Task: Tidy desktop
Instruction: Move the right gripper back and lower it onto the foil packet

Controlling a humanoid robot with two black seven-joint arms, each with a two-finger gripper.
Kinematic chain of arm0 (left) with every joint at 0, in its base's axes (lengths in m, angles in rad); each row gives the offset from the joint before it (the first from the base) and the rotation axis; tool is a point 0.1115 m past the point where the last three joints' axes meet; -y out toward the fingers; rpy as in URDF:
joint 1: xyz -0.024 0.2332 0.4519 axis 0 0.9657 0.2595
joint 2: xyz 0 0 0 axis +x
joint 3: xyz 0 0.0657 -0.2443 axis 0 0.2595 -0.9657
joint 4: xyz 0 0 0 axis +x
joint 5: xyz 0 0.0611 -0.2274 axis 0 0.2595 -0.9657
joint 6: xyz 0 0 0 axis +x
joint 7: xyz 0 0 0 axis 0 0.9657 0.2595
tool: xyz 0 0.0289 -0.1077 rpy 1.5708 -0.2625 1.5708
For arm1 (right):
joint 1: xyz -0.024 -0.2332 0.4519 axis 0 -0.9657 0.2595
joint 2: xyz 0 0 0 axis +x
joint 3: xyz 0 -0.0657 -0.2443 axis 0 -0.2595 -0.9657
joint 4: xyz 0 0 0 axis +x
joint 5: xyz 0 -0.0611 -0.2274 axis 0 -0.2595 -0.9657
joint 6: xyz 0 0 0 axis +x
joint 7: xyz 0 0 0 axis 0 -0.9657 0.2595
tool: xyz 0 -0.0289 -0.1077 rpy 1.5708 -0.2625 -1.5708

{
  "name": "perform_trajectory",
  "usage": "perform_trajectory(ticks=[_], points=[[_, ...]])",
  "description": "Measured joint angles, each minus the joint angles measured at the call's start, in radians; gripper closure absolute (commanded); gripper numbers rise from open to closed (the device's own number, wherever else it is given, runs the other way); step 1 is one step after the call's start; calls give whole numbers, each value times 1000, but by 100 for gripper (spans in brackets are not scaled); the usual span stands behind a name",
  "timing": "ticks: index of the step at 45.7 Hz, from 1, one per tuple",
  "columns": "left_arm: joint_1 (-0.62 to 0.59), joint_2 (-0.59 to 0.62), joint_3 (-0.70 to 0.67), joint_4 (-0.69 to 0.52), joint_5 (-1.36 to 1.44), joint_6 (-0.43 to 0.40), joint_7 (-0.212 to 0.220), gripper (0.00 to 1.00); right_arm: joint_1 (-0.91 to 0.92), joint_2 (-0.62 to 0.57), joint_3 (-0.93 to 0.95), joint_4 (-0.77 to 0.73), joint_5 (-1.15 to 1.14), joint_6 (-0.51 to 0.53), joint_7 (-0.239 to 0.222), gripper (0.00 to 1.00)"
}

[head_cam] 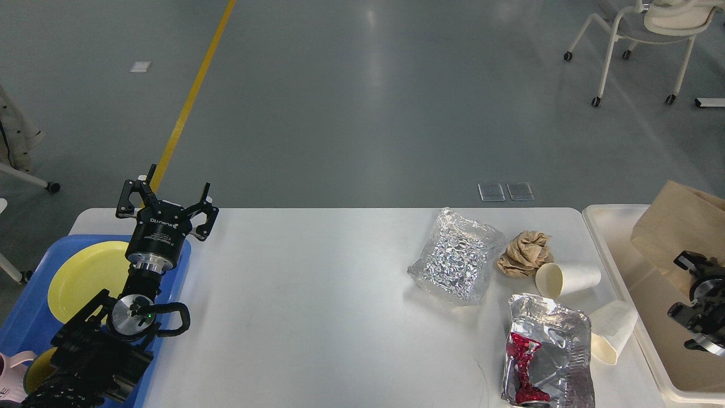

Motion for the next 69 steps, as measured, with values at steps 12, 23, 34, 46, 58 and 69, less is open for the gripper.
perform_trajectory(ticks=[12,23,34,46,58,69], points=[[0,0,1,0,0,0,0,3,7,-1,-6,0,0,4,-1,0],[0,0,1,0,0,0,0,3,195,-4,-7,7,-14,85,-23,0],[0,0,1,0,0,0,0,3,659,-48,-2,85,-18,561,-23,0],[0,0,1,0,0,0,0,3,1112,-4,-4,488,-15,939,-22,0],[-1,0,1,-1,0,0,0,3,1475,155,-23,1095,-13,974,-27,0],[0,-1,0,0,0,0,0,3,1646,252,5,1305,25,1022,-24,0]])
